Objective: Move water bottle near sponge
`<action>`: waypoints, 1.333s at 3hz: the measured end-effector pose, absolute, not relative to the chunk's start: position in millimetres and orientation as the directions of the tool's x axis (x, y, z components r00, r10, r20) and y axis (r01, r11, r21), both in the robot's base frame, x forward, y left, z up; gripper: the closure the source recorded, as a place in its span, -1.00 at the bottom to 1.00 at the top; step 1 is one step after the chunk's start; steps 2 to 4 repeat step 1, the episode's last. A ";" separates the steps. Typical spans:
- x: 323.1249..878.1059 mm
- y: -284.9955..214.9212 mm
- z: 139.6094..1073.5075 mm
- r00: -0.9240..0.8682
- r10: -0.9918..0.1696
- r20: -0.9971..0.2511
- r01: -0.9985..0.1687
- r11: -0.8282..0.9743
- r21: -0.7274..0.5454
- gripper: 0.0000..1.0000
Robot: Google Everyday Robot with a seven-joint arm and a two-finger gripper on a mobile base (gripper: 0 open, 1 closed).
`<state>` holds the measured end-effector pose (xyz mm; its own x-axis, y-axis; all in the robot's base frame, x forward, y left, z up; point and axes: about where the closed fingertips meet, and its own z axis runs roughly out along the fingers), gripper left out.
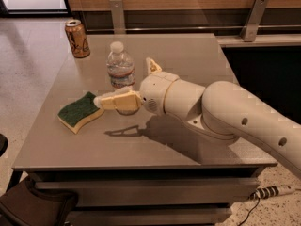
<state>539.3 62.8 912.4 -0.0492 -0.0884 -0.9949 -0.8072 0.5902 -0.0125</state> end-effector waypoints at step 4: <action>539.2 62.9 912.4 -0.049 -0.088 -0.995 -0.807 0.590 -0.013 -1.00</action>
Offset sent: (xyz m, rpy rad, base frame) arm 0.0000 0.0000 0.0000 0.0000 0.0000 0.0000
